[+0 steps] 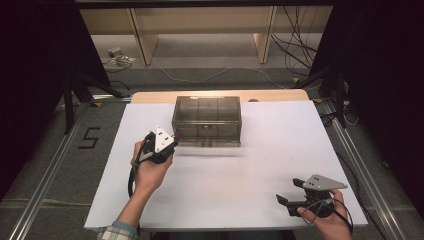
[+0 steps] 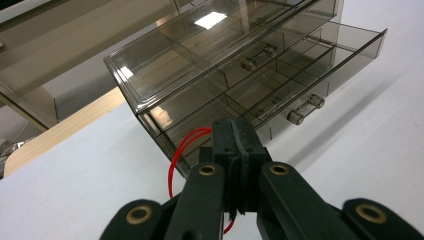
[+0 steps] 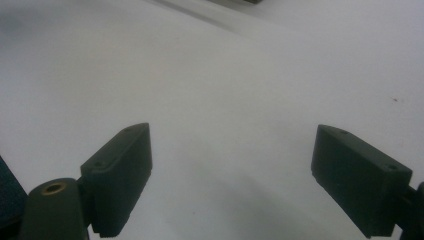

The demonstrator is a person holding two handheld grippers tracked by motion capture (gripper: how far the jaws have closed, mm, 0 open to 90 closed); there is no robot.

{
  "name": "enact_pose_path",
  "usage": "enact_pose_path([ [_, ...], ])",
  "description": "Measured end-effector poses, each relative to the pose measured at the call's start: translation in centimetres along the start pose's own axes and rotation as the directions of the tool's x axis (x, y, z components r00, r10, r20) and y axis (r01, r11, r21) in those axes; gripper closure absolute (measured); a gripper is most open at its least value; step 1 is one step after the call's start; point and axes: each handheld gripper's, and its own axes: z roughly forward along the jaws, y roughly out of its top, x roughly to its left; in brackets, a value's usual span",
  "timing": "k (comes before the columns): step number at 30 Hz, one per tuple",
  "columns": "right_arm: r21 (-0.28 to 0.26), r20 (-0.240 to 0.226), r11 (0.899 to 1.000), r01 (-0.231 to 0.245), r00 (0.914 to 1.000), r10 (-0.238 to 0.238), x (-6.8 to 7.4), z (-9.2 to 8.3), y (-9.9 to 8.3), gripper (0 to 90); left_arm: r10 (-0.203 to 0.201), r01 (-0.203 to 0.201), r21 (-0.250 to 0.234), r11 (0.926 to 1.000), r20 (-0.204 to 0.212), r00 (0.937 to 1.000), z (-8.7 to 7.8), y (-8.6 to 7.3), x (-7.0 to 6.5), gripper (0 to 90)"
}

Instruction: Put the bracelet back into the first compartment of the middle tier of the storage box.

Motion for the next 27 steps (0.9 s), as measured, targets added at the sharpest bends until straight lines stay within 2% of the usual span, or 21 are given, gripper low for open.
enact_pose_path([
  [27,-0.001,-0.002,1.000,-0.001,1.0000,0.001,-0.01,-0.01,0.00,17.4,0.024,-0.024,-0.018,0.9996,0.028,0.9993,0.76,1.02,-0.99,89.8],
])
